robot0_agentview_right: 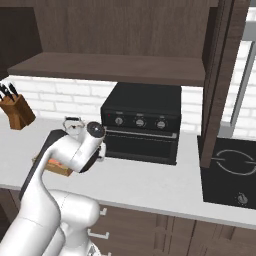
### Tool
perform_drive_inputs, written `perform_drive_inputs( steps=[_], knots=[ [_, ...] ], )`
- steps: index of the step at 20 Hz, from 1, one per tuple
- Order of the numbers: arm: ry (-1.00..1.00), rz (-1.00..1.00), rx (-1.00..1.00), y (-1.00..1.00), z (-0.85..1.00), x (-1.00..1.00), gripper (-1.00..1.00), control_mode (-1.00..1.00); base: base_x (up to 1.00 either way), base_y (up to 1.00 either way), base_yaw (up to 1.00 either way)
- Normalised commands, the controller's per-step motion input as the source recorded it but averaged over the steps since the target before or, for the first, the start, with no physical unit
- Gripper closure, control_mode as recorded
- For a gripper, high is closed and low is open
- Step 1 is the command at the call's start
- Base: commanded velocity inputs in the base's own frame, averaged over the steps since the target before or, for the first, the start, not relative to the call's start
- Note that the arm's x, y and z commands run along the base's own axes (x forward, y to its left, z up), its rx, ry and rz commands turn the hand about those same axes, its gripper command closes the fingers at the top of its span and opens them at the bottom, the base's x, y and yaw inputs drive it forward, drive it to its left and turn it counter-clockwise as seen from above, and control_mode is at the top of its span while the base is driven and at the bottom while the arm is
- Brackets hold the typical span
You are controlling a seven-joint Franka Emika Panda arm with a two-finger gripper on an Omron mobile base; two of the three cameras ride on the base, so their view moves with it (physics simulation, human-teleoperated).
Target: Pick the kettle from the counter and place it on the tray. Then pick the mug from the cabinet and place it on the tray. Then close the cabinet doors.
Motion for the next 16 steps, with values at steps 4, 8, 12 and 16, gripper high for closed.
perform_drive_inputs(
  steps=[4,8,12,16],
  knots=[
    [0.01,-0.24,0.0,-0.65,-0.1,-0.09,-1.0,-1.0,0.0,0.0,0.0],
    [0.0,-0.25,0.0,-0.74,-0.01,-0.02,-1.0,-1.0,0.0,0.0,0.0],
    [0.0,-0.29,0.01,-0.69,0.0,0.0,-1.0,-1.0,0.0,0.0,0.0],
    [0.0,-0.27,0.09,-0.75,0.0,0.01,-1.0,-1.0,0.0,0.0,0.0]
  ],
)
